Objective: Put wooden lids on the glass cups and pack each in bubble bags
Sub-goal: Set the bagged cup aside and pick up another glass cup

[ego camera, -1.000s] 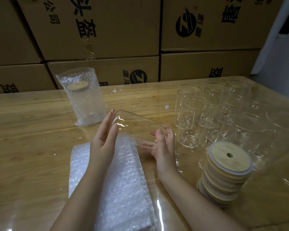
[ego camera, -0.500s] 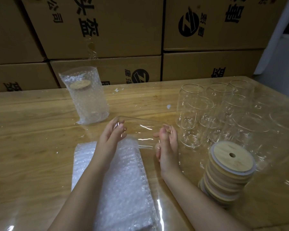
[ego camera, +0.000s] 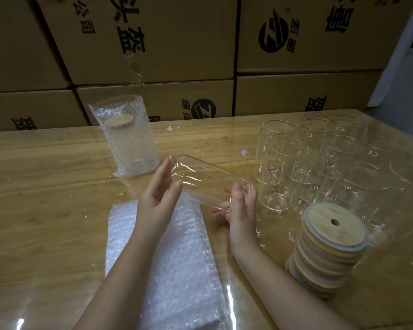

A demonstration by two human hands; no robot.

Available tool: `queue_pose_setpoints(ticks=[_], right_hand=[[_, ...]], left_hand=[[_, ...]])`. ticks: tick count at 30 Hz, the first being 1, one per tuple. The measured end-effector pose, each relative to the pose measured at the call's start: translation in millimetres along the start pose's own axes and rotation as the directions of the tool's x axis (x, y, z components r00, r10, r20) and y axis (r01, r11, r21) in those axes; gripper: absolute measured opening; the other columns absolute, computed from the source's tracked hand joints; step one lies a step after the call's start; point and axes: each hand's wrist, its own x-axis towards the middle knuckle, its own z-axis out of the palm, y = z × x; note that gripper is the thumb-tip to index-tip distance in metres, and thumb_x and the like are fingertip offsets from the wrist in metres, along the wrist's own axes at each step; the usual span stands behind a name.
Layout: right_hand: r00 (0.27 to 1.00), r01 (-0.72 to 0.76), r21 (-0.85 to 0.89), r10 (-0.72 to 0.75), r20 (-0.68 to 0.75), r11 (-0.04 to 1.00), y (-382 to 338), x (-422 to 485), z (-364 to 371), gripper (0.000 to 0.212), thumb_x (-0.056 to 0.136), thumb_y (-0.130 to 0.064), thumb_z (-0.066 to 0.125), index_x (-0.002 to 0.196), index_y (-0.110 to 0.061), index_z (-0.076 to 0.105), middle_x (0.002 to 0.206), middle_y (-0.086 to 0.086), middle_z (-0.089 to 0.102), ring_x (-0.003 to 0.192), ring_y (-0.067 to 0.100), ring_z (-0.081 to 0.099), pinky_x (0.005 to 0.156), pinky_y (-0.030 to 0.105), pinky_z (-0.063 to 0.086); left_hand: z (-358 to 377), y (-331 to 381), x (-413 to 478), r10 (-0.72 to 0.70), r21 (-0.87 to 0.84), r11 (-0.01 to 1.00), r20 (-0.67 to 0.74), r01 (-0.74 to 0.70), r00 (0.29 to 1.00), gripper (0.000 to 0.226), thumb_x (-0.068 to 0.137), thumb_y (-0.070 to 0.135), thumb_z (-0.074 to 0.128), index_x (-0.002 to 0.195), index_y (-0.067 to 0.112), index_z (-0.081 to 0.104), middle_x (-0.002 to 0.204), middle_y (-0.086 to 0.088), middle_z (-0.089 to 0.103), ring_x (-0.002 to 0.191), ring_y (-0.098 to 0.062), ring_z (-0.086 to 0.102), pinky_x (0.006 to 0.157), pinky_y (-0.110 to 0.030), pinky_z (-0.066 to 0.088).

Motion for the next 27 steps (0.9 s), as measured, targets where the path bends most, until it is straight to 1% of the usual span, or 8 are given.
queue_pose_setpoints(ticks=[6, 9, 12, 16, 18, 21, 24, 27], right_hand=[[0.999, -0.009, 0.004, 0.009, -0.036, 1.0, -0.6, 0.8, -1.5, 0.063, 0.066, -0.072, 0.049, 0.117, -0.035, 0.044, 0.098, -0.006, 0.066, 0.05, 0.011, 0.059, 0.046, 0.023, 0.044], [0.997, -0.016, 0.03, 0.018, -0.074, 0.999, -3.2, 1.6, -1.2, 0.082, 0.065, -0.07, 0.05, 0.129, -0.019, 0.042, 0.107, 0.004, 0.06, 0.043, 0.008, 0.051, 0.039, 0.019, 0.037], [0.999, -0.017, 0.046, 0.018, -0.029, 0.999, -4.3, -0.5, -1.3, 0.067, 0.066, -0.072, 0.048, 0.115, -0.026, 0.05, 0.091, 0.0, 0.061, 0.041, 0.01, 0.047, 0.035, 0.02, 0.032], [0.997, -0.065, 0.045, 0.064, 0.032, 0.997, -5.3, 0.2, -2.5, 0.067, 0.064, -0.077, 0.042, 0.109, -0.028, 0.055, 0.086, 0.0, 0.063, 0.039, 0.009, 0.04, 0.036, 0.018, 0.024], [0.996, -0.072, 0.021, 0.071, 0.047, 0.997, -5.6, 0.6, -2.0, 0.068, 0.065, -0.077, 0.04, 0.11, -0.028, 0.056, 0.087, 0.003, 0.065, 0.039, 0.009, 0.04, 0.037, 0.019, 0.024], [0.994, -0.087, -0.007, 0.087, 0.073, 0.996, -4.8, 0.5, -1.3, 0.063, 0.065, -0.077, 0.038, 0.107, -0.034, 0.058, 0.087, 0.005, 0.069, 0.042, 0.01, 0.043, 0.04, 0.021, 0.029], [0.991, -0.113, 0.02, 0.111, 0.069, 0.993, -3.7, 1.0, -2.3, 0.064, 0.064, -0.077, 0.037, 0.107, -0.034, 0.058, 0.084, 0.003, 0.071, 0.043, 0.01, 0.046, 0.041, 0.021, 0.032], [0.992, -0.111, 0.07, 0.107, 0.062, 0.991, -6.5, -0.1, -2.6, 0.062, 0.064, -0.078, 0.039, 0.105, -0.036, 0.059, 0.083, 0.002, 0.072, 0.044, 0.01, 0.047, 0.04, 0.02, 0.034]], left_hand=[[2.3, -1.1, 2.3, -0.12, -0.029, 0.992, -0.035, 0.119, 0.992, 0.037, 0.085, 0.039, 0.061, 0.122, 0.041, 0.059, 0.13, 0.015, 0.06, 0.125, -0.012, 0.053, 0.1, -0.023, 0.045], [0.8, -1.5, 5.1, -0.231, -0.091, 0.968, 0.03, 0.233, 0.973, 0.052, 0.083, 0.042, 0.062, 0.131, 0.024, 0.057, 0.13, 0.005, 0.061, 0.115, -0.02, 0.062, 0.078, -0.02, 0.053], [1.1, 2.9, 7.0, -0.26, -0.19, 0.943, 0.096, 0.275, 0.961, 0.072, 0.077, 0.043, 0.062, 0.14, 0.017, 0.042, 0.128, -0.006, 0.059, 0.095, -0.023, 0.07, 0.061, -0.024, 0.055], [-1.3, 7.7, 5.8, -0.238, -0.298, 0.913, 0.169, 0.279, 0.957, 0.088, 0.059, 0.055, 0.08, 0.132, 0.025, 0.042, 0.121, -0.013, 0.063, 0.096, -0.032, 0.069, 0.059, -0.031, 0.058], [-1.4, 8.2, 2.5, -0.175, -0.297, 0.934, 0.106, 0.199, 0.979, 0.083, 0.061, 0.053, 0.079, 0.13, 0.023, 0.044, 0.118, -0.012, 0.062, 0.098, -0.029, 0.069, 0.059, -0.034, 0.059], [2.0, 10.5, -5.0, 0.034, 0.005, 0.999, -0.034, -0.034, 0.999, 0.058, 0.076, 0.045, 0.06, 0.131, 0.033, 0.046, 0.117, 0.0, 0.063, 0.1, -0.018, 0.067, 0.071, -0.031, 0.057], [5.6, 18.3, -9.5, 0.27, 0.249, 0.934, -0.021, -0.256, 0.963, 0.052, 0.082, 0.035, 0.054, 0.133, 0.033, 0.047, 0.126, 0.003, 0.058, 0.109, -0.008, 0.06, 0.079, -0.016, 0.048], [6.6, 24.4, -9.7, 0.459, 0.423, 0.793, 0.058, -0.438, 0.887, 0.046, 0.088, 0.025, 0.05, 0.133, 0.017, 0.05, 0.132, -0.004, 0.051, 0.117, -0.017, 0.055, 0.086, -0.025, 0.049]])
